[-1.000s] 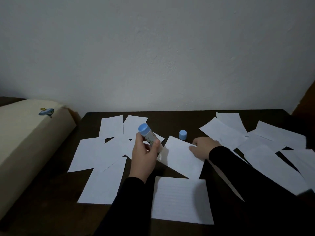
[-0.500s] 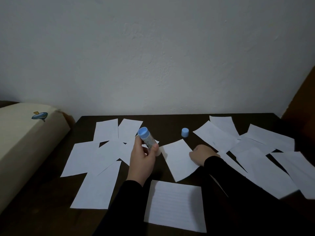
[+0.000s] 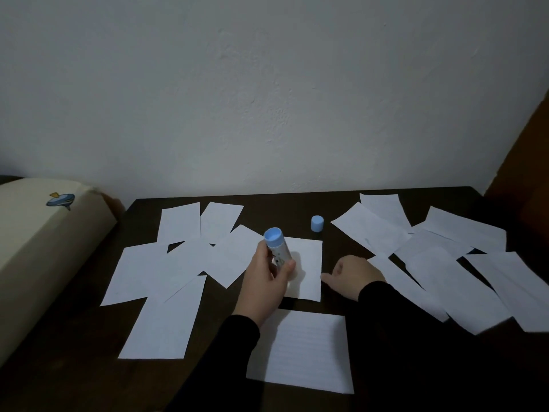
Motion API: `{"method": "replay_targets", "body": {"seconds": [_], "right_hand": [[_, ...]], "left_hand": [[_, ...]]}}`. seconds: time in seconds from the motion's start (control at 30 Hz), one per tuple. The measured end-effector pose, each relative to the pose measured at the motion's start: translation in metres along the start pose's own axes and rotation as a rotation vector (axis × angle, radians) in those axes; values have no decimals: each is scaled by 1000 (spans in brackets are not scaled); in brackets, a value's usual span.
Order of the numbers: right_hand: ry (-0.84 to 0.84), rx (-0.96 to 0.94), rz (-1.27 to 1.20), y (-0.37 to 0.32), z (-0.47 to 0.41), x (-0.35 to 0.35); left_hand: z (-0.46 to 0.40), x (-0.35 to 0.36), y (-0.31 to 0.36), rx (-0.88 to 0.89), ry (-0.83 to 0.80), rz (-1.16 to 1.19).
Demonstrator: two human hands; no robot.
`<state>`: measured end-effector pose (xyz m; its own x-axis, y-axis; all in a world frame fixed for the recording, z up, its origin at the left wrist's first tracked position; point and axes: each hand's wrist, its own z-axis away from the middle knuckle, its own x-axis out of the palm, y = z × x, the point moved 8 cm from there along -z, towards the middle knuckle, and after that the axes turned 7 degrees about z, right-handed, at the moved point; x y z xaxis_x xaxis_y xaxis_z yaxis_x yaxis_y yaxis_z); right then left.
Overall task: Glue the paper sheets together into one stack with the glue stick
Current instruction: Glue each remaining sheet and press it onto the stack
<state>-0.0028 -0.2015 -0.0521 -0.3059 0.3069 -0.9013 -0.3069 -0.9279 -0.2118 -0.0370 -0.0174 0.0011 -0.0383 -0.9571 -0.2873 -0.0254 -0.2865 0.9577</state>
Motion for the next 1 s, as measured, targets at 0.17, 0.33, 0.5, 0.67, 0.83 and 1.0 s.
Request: {"method": "replay_targets", "body": {"seconds": [0.17, 0.33, 0.5, 0.67, 0.83, 1.0], "right_hand": [[183, -449, 197, -14, 28, -7], [148, -470, 231, -19, 34, 3], [181, -416, 250, -25, 40, 2], [132, -367, 216, -28, 38, 7], [84, -354, 215, -25, 35, 11], [80, -344, 221, -25, 33, 13]], "left_hand": [[3, 23, -5, 33, -91, -142], [7, 33, -2, 64, -123, -161], [10, 40, -3, 111, -185, -213], [7, 38, -6, 107, -206, -253], [-1, 13, -14, 43, -138, -303], [-4, -5, -23, -19, -94, -332]]}}
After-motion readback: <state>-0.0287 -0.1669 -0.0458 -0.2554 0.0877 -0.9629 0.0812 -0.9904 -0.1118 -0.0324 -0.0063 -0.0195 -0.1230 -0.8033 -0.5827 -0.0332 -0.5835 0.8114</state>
